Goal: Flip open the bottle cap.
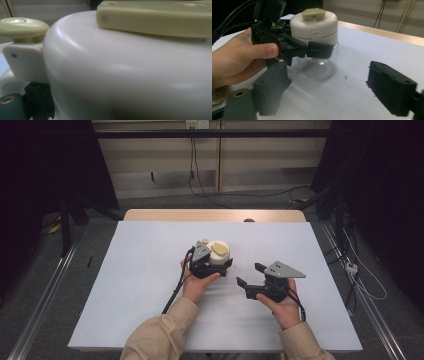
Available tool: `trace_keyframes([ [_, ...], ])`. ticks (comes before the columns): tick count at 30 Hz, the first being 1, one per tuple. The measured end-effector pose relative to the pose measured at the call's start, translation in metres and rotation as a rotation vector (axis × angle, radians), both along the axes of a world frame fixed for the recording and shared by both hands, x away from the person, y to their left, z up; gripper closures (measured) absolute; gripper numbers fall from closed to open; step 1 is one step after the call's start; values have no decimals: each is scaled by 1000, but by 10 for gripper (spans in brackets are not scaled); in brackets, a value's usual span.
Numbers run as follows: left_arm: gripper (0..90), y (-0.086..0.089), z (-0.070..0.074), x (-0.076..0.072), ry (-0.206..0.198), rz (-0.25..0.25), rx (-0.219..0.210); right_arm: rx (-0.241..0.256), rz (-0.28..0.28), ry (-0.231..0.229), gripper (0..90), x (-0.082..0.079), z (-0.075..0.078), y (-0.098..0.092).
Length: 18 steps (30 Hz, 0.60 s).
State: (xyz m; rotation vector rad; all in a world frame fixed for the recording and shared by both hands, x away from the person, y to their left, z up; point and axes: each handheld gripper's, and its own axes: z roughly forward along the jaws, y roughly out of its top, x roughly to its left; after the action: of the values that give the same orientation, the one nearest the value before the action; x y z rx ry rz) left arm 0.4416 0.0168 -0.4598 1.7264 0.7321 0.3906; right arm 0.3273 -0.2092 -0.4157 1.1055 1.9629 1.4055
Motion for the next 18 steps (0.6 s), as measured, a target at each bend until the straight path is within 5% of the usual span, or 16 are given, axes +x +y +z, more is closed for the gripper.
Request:
trace_keyframes([
  [12,58,0,0,0,-4,-1,4,4,0,30,381,12,7,7],
  [18,58,0,0,0,-3,-1,4,-14,12,36,570,17,10,9],
])
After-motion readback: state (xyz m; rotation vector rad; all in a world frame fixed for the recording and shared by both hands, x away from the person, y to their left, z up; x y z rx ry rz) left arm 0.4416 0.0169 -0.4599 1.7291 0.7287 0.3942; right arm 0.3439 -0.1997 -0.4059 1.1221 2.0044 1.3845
